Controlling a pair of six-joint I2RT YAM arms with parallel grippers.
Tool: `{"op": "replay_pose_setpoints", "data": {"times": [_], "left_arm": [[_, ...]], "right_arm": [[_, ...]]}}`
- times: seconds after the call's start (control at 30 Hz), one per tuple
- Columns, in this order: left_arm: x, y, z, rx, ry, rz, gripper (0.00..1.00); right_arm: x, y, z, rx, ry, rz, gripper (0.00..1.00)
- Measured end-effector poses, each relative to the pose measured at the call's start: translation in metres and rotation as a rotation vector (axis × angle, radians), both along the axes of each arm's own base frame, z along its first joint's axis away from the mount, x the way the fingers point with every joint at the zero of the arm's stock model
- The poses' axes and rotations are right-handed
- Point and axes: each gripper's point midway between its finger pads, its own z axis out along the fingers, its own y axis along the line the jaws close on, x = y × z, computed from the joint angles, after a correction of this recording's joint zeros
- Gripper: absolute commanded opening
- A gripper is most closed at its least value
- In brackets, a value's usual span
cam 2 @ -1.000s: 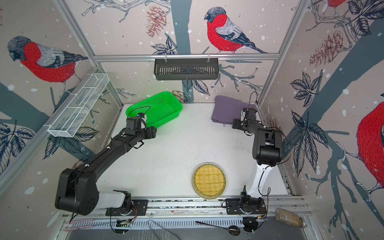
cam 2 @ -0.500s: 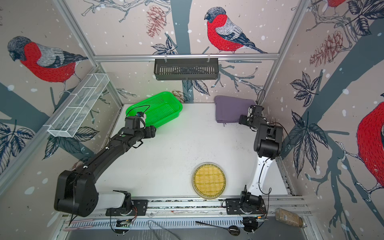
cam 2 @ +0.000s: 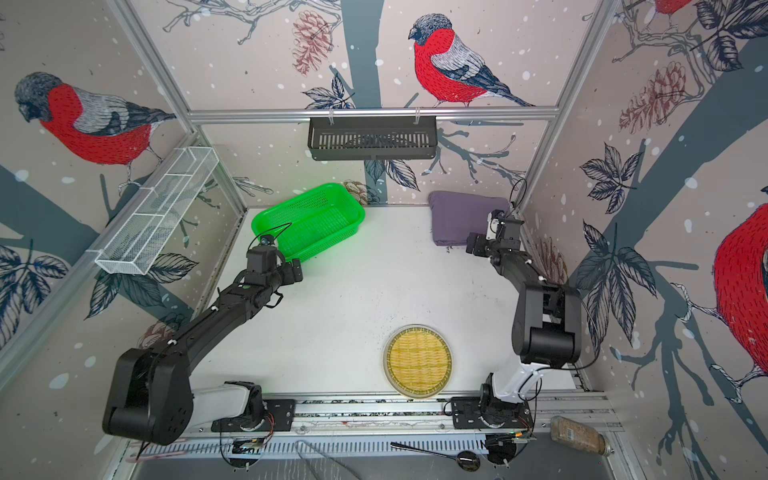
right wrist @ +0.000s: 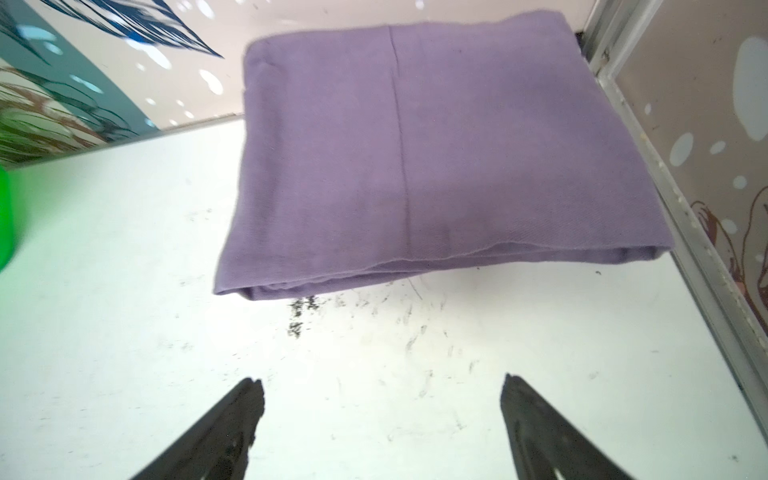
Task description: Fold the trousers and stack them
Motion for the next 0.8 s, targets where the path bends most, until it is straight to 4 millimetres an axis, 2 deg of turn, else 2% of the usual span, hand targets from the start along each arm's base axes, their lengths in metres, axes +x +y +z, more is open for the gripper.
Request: {"op": "replay_pose_setpoints", "data": {"times": [0.07,0.1,0.13,0.17,0.3,0.37,0.6,0.73,0.8], "left_arm": [[-0.007,0.017,-0.009,0.010,-0.037,0.062,0.96],[-0.012,0.026,-0.018,0.015,-0.052,0.096,0.96],[-0.016,0.033,-0.027,0.025,-0.059,0.119,0.96],[-0.020,0.038,-0.035,0.036,-0.061,0.130,0.96],[-0.020,0.044,-0.048,0.081,-0.118,0.129,0.96],[-0.021,0.044,-0.052,0.106,-0.149,0.113,0.96],[-0.012,0.041,-0.025,0.178,-0.325,0.054,0.97],[-0.002,0.031,-0.015,0.173,-0.387,-0.009,0.97],[0.001,0.024,-0.018,0.170,-0.405,-0.053,0.97]], "right_arm": [[-0.015,0.000,-0.001,-0.007,-0.038,-0.033,0.94],[-0.022,0.000,-0.005,-0.019,-0.053,-0.047,0.95],[-0.029,0.004,-0.009,-0.027,-0.067,-0.047,1.00],[-0.036,0.009,-0.013,-0.037,-0.084,-0.046,1.00],[-0.064,0.031,-0.035,-0.110,-0.127,-0.012,0.99],[-0.070,0.032,-0.038,-0.142,-0.156,-0.011,1.00],[-0.089,0.024,-0.038,-0.217,-0.301,-0.049,1.00],[-0.106,0.015,-0.057,-0.228,-0.312,-0.081,1.00],[-0.099,0.019,-0.038,-0.223,-0.378,-0.078,0.99]]}}
